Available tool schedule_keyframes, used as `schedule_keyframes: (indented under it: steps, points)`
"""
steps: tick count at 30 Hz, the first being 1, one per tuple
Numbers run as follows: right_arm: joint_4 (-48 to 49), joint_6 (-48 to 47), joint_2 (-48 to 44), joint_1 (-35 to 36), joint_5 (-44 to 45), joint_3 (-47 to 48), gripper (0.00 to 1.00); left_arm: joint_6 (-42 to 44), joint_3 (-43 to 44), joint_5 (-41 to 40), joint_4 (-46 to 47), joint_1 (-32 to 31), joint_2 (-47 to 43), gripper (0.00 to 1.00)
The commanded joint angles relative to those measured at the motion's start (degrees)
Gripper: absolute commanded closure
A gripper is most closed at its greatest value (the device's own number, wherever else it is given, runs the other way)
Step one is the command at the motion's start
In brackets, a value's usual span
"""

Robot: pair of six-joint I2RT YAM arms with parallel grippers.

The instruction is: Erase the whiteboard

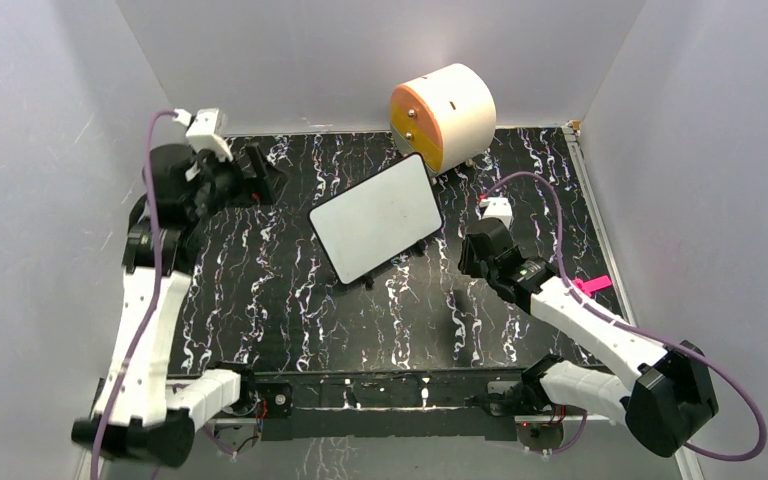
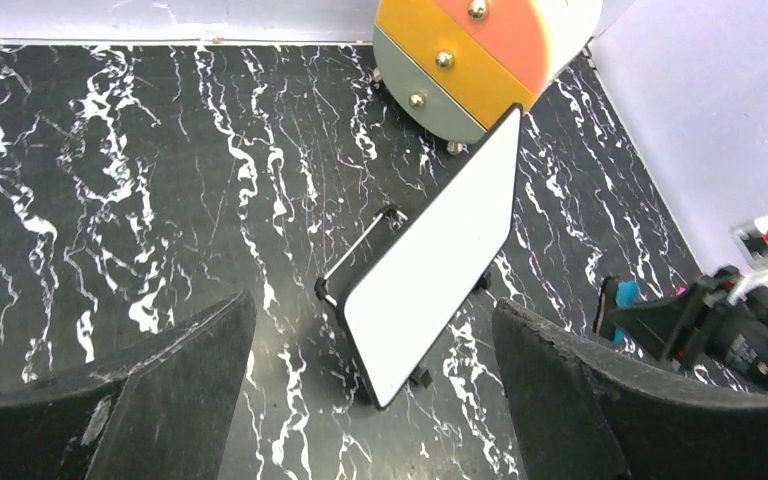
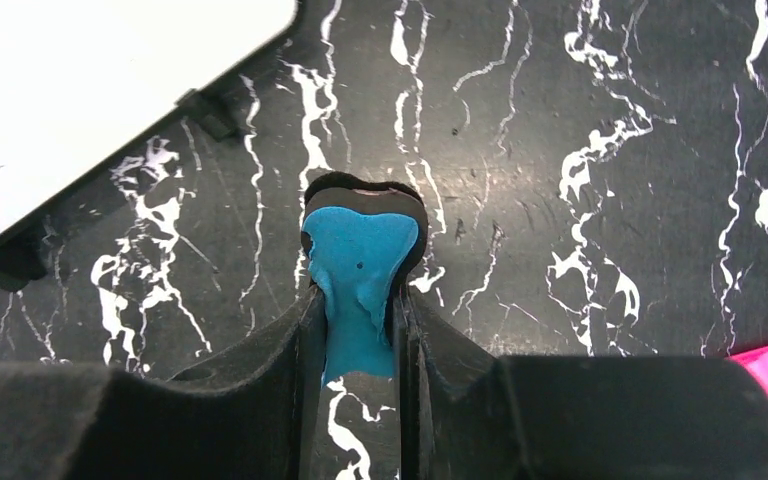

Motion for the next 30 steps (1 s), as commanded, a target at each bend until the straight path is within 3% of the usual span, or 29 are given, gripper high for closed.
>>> schedule_keyframes:
  steps: [1,8,19,21,26,30]
  points:
    - [-2.66,4.04,2.49,-3.74,-2.69,-0.54,0.75,-2.31,-4.76,-2.67,-3.99,0.15,-8.11,0.12]
    - [-1.09,6.44,5.26,-5.24,-2.17,-2.85,0.74,-0.78,-8.97,-2.72,-3.91,0.17,-15.02,0.09]
    - [1.15,6.69,12.20,-6.12,-4.61,-2.80,0.72,-0.68,-9.25,2.27,-7.56,0.15,-13.60,0.03]
    - [0.29,7.38,13.04,-6.06,-3.95,-2.19,0.68,-0.63,-8.93,2.54,-7.97,0.13,-13.12,0.02]
    - [-2.11,8.96,11.89,-6.12,-1.93,-1.17,0.46,-0.04,-8.02,2.59,-8.72,0.15,-12.27,0.02]
    - [-3.32,9.42,9.16,-6.11,-0.94,-1.02,0.37,-0.10,-7.18,2.31,-9.52,0.15,-11.38,0.02]
